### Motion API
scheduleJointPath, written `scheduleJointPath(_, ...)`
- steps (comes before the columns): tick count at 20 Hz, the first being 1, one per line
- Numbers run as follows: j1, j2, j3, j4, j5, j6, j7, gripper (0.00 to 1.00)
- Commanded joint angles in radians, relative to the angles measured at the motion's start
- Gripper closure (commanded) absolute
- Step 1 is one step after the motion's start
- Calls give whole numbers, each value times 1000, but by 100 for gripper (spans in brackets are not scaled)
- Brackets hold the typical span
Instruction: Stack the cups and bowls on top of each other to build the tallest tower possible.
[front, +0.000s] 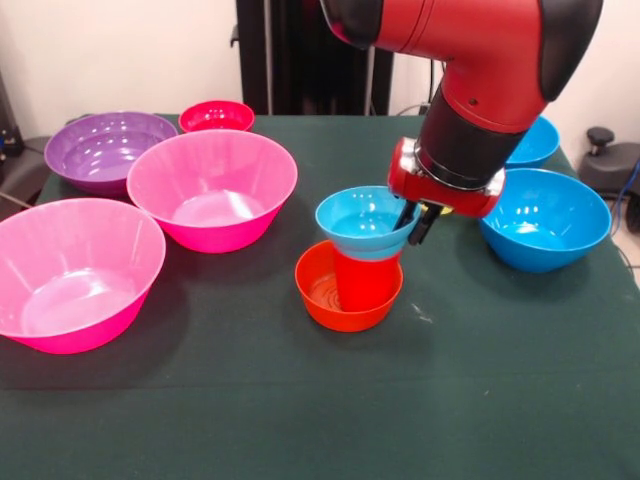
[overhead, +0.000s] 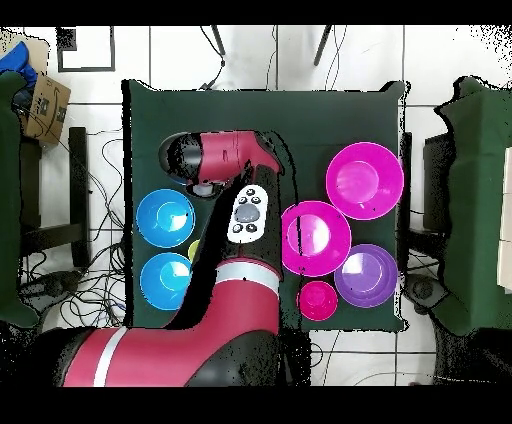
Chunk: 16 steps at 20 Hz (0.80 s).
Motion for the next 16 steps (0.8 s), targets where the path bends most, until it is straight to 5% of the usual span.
scheduleJointPath(1,7,73,59,120,-66,-139,56,100)
scheduleJointPath(16,9,46,52,202,-48,-236,69,100)
